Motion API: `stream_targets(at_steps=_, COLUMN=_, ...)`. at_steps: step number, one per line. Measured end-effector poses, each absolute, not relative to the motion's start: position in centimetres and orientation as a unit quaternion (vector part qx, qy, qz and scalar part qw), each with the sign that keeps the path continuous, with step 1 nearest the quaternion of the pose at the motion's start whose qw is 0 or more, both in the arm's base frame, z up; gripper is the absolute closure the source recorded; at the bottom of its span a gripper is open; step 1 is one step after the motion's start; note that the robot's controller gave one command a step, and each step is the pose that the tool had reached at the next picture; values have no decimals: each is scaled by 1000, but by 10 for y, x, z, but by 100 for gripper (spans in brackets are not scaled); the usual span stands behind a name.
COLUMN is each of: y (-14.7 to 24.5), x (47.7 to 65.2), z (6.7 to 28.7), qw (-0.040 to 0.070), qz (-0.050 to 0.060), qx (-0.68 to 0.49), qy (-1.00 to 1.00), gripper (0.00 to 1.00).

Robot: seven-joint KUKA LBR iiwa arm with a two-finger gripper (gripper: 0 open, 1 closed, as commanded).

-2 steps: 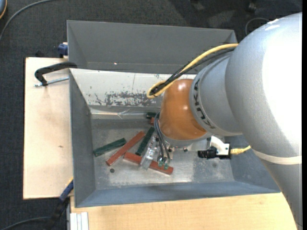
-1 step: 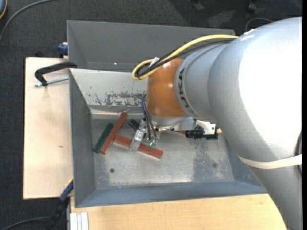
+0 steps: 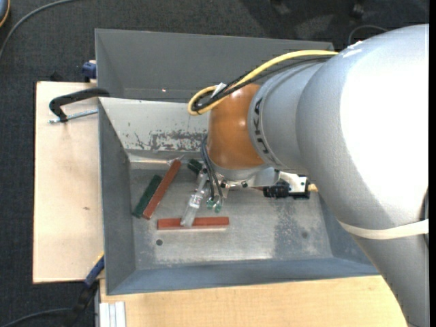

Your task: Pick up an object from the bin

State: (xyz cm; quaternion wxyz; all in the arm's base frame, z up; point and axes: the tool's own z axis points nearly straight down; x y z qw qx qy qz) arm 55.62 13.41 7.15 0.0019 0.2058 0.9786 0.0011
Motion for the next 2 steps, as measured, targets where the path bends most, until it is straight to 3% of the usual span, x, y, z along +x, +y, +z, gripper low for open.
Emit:
stream_targets(at_steps=1, y=202, x=507, z=71, qw=-1, qz=2, qx=157, qy=988, gripper=0)
stream_targets(at_steps=2, y=199, x=509, z=72, qw=0, qz=2, qx=160, qy=987, gripper=100)
